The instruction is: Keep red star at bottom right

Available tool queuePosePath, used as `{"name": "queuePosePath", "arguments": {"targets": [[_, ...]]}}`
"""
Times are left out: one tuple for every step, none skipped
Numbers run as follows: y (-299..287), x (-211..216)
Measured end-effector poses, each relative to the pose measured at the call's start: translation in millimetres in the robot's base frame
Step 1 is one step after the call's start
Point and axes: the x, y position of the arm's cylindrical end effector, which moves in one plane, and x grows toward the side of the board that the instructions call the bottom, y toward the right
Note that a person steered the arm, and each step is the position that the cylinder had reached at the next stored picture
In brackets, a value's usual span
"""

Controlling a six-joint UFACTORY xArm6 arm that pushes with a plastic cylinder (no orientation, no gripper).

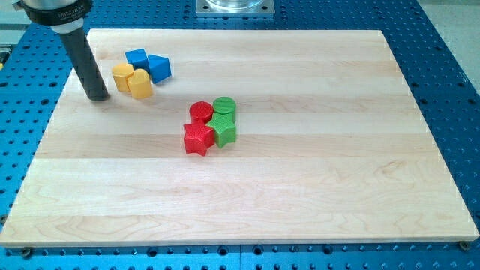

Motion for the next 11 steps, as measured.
{"name": "queuePosePath", "arguments": {"targets": [[0.0, 0.0], [0.0, 1.1], [-13.8, 9.2], [-8.9, 37.0], [37.8, 62.4], [114.3, 104.5], [168.3, 109.2], [235.3, 95.4], [288.4, 94.0], [362.6, 111.7], [400.6, 119.1]]}}
